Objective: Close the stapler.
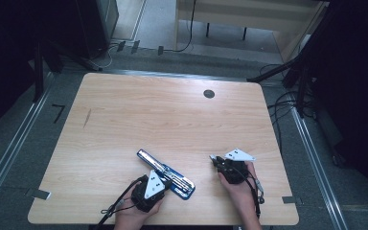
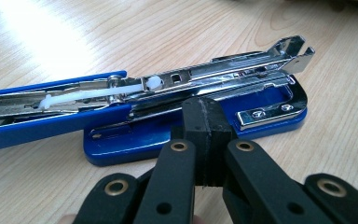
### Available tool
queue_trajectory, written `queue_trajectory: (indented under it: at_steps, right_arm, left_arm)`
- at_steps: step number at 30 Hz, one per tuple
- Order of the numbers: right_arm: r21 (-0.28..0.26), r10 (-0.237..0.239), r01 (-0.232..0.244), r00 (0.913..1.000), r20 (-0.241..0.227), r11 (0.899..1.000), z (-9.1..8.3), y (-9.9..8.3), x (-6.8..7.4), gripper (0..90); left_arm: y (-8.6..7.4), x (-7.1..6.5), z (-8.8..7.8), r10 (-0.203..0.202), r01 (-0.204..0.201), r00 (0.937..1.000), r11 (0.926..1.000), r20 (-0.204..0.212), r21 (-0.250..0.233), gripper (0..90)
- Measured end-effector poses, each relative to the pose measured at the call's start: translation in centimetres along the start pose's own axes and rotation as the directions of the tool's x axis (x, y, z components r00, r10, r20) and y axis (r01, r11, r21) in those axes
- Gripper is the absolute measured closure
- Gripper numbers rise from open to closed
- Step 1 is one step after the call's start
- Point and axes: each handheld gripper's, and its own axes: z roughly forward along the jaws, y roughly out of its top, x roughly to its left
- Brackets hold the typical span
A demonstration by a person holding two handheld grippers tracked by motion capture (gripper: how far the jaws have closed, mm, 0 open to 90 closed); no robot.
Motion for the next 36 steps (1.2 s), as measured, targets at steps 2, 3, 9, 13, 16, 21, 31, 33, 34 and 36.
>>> queue_trajectory:
  at_steps: [2, 3, 9, 13, 16, 21, 31, 33, 34, 36]
  right_arm:
    - [-0.002, -0.001, 0.001, 1.0000, -0.004, 1.000, -0.1, 0.0, 0.1, 80.1]
    - [-0.003, -0.001, 0.001, 1.0000, -0.008, 1.000, -0.1, 0.1, 0.1, 80.1]
    - [-0.015, -0.019, 0.018, 0.9997, -0.018, 1.000, -0.7, 0.4, 0.7, 80.1]
    - [-0.013, -0.030, 0.029, 0.9990, -0.033, 0.999, -1.2, 0.6, 1.0, 80.1]
    - [-0.012, -0.035, 0.035, 0.9986, -0.039, 0.999, -1.5, 0.7, 1.2, 80.1]
    - [-0.019, -0.052, 0.051, 0.9973, -0.051, 0.999, -2.1, 0.8, 1.9, 80.1]
    - [-0.029, -0.079, 0.077, 0.9945, -0.068, 0.997, -3.0, 0.9, 3.2, 80.1]
    - [-0.032, -0.082, 0.080, 0.9940, -0.073, 0.996, -3.2, 0.9, 3.4, 80.1]
    - [-0.035, -0.080, 0.078, 0.9938, -0.076, 0.996, -3.2, 0.9, 3.5, 80.1]
    - [-0.040, -0.078, 0.075, 0.9936, -0.082, 0.996, -3.3, 0.9, 3.7, 80.1]
  left_arm:
    - [0.0, 0.0, 0.0, -0.001, 0.001, 1.0000, 1.0000, 0.000, 0.001, 90.0]
    - [0.0, 0.0, 0.0, -0.002, 0.002, 1.0000, 1.0000, 0.000, 0.000, 90.0]
    - [0.0, 0.0, 0.0, -0.002, 0.002, 1.0000, 1.0000, 0.001, 0.001, 90.0]
    - [0.0, 0.0, 0.0, -0.002, 0.002, 1.0000, 1.0000, 0.002, 0.001, 90.0]
    - [0.0, 0.0, 0.0, -0.003, 0.003, 1.0000, 1.0000, 0.002, 0.001, 90.0]
    - [0.0, 0.0, 0.0, -0.003, 0.003, 1.0000, 1.0000, 0.002, 0.001, 90.0]
    - [0.0, 0.0, 0.0, -0.005, 0.005, 1.0000, 1.0000, 0.004, 0.000, 90.0]
    - [0.0, 0.0, 0.0, -0.006, 0.006, 1.0000, 1.0000, 0.004, -0.001, 90.0]
    - [0.0, 0.0, 0.0, -0.007, 0.007, 1.0000, 1.0000, 0.004, -0.001, 90.0]
    - [0.0, 0.1, 0.0, -0.007, 0.007, 1.0000, 1.0000, 0.004, -0.001, 90.0]
